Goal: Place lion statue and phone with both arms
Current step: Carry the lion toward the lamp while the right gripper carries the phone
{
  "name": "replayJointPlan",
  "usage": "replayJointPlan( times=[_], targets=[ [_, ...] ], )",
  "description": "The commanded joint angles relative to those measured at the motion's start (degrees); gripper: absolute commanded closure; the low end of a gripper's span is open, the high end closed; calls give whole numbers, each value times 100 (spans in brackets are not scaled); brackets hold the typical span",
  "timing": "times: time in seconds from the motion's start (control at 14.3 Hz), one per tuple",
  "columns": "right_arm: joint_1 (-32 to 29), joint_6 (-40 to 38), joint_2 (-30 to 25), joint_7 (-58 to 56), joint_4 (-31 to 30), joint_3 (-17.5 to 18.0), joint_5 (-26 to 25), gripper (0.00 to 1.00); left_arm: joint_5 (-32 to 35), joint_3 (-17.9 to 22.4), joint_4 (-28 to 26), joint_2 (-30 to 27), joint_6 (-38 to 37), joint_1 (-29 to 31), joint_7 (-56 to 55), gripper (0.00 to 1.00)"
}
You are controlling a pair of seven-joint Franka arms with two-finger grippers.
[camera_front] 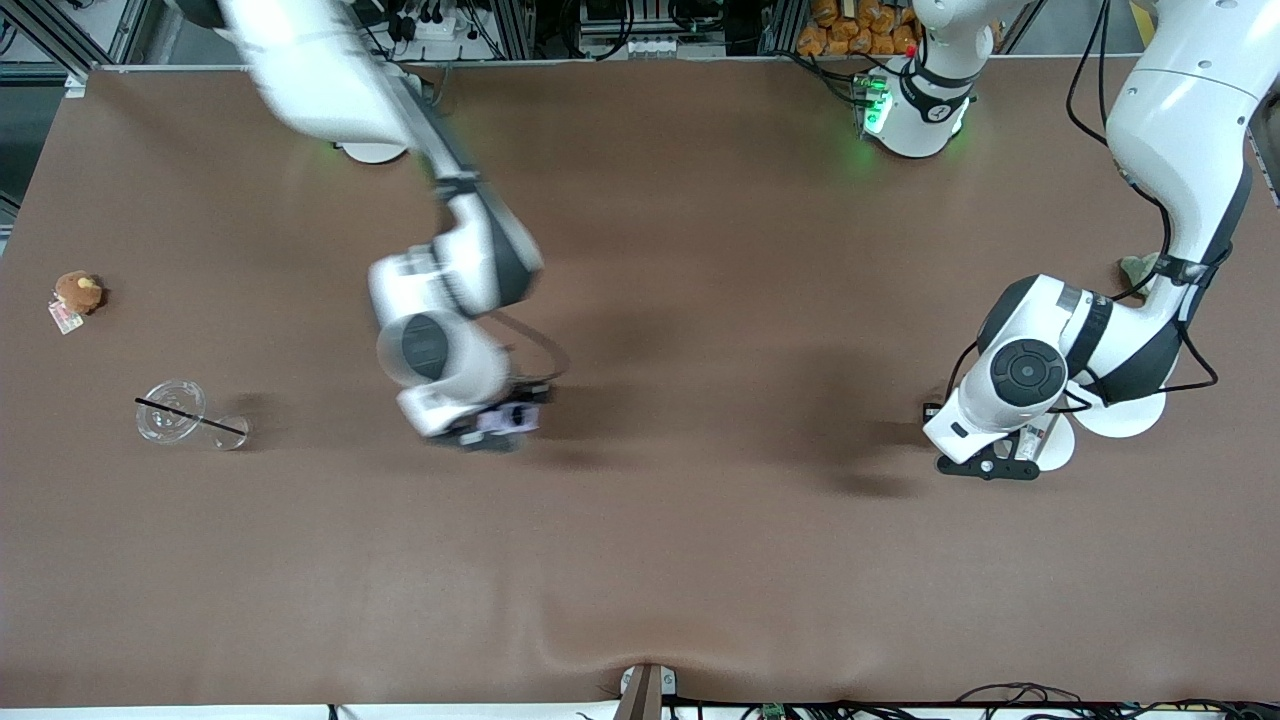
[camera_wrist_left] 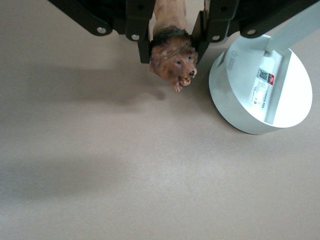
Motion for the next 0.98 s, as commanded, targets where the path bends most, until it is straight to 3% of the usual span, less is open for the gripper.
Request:
replayJointPlan(
  times=[0.0,0.21,0.49,0.56,0.63,0.7,0.91],
  targets=[
    [-340,-128,-537,-95,-696,51,-228,57,337,-55,-35,133,311,186,63,100],
    [-551,826,-1004,-112,-1864,-10,-993,57,347,-55,-27,256,523,266,71,100],
    [-1324,2331,-961,-928,-2825,-2,-1029,57,408,-55,35,344,567,257,98,100],
    [-1535,2473,-918,-1226,-2861,7,-1021,56,426,-55,44,353,576,257,98,81],
    [-1719,2501,-830,-1490,-2861,7,-1021,56,417,-55,44,353,576,266,89,33],
    [-1860,2536,-777,-1640,-2861,16,-1021,56,409,-47,44,353,576,283,80,0],
    [-2055,2641,-575,-1809,-2861,16,-1012,56,391,-81,35,266,576,283,98,0]
  ],
)
